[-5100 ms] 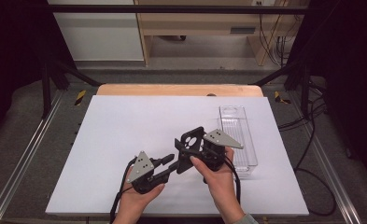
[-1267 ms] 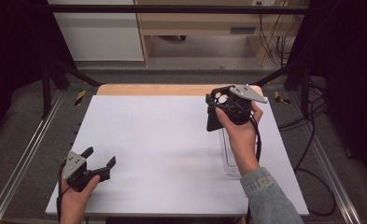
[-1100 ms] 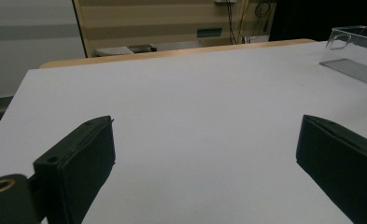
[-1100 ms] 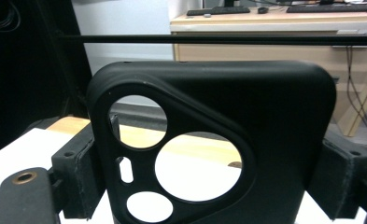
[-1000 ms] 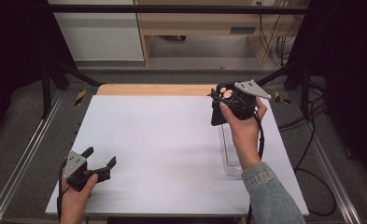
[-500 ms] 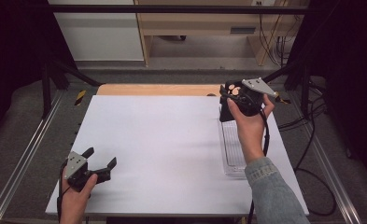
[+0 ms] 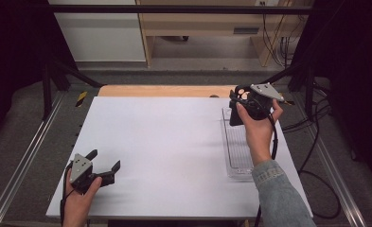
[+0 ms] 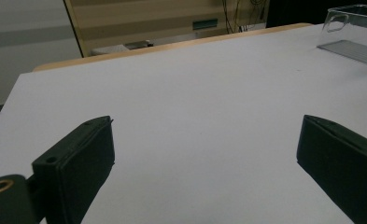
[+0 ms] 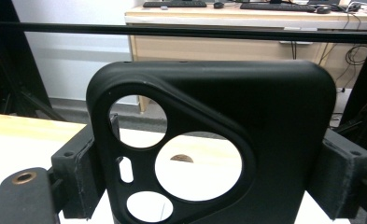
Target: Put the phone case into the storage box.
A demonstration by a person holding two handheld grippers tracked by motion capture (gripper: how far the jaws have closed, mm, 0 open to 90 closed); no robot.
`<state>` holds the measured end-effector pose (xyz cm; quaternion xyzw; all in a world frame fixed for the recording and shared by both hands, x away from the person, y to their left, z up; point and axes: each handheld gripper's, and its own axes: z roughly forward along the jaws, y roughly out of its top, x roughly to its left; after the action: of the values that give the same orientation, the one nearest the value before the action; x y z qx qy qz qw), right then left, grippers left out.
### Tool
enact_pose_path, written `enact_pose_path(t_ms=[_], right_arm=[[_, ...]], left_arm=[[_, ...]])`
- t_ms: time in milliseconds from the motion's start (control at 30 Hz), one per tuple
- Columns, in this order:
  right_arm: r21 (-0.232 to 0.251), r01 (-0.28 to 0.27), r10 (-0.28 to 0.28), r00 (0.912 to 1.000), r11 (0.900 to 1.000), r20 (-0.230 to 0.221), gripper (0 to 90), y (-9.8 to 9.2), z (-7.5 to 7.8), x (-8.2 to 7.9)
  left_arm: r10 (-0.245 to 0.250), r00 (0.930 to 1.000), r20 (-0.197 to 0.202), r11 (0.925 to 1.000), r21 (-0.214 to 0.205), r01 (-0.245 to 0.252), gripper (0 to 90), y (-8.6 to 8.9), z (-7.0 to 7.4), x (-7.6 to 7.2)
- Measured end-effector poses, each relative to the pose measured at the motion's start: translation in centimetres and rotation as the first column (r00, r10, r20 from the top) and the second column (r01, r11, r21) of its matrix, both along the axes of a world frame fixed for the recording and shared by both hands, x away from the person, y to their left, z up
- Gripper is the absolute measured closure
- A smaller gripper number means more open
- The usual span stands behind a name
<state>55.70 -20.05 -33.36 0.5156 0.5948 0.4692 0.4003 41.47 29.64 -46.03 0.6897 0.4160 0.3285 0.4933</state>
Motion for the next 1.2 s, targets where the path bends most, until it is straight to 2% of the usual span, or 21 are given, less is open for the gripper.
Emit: enact_pose_path(t_ms=[100,233,433,533,633,733,833,1000,1200], right_arm=[[-0.002,0.009,-0.009,1.0000,1.0000,-0.001,14.1,-0.3,-0.2,0.2],[0.007,0.026,-0.026,0.9996,0.9996,-0.008,14.1,-0.6,-0.6,0.8],[0.014,0.046,-0.046,0.9989,0.9988,-0.011,14.0,-0.8,-1.1,1.5],[0.015,0.053,-0.053,0.9984,0.9985,-0.018,14.0,-0.8,-1.3,1.8],[0.015,0.055,-0.055,0.9983,0.9984,-0.021,14.0,-0.8,-1.5,1.9],[0.010,0.059,-0.059,0.9980,0.9982,-0.020,14.0,-0.7,-1.6,2.1],[0.007,0.063,-0.063,0.9977,0.9980,-0.026,13.9,-0.7,-1.9,2.2],[-0.002,0.060,-0.060,0.9977,0.9982,-0.032,13.9,-0.4,-2.3,2.5],[-0.001,0.061,-0.061,0.9972,0.9982,-0.044,13.8,-0.1,-2.8,3.1]], left_arm=[[-0.020,0.9995,0.024,0.9993,0.033,0.019,4.3,0.0,0.0,-0.1],[-0.022,0.9996,0.017,0.9998,0.003,0.022,4.4,0.0,0.0,-0.1],[-0.027,0.9990,0.035,0.9996,0.008,0.027,4.5,0.2,0.0,-0.1],[-0.035,0.9983,0.047,0.9993,-0.014,0.036,4.6,0.5,0.0,-0.1],[-0.030,0.9976,0.062,0.9995,-0.011,0.031,4.6,0.7,0.0,-0.1],[-0.026,0.9977,0.062,0.9993,-0.024,0.028,4.6,0.7,0.0,-0.1],[-0.026,0.9974,0.068,0.9995,-0.019,0.027,4.6,0.8,0.1,-0.1],[-0.019,0.9987,0.048,0.9996,-0.018,0.020,5.0,1.0,-0.1,-0.1],[-0.023,0.9981,0.057,0.9995,-0.021,0.024,5.0,1.0,0.0,-0.2]])
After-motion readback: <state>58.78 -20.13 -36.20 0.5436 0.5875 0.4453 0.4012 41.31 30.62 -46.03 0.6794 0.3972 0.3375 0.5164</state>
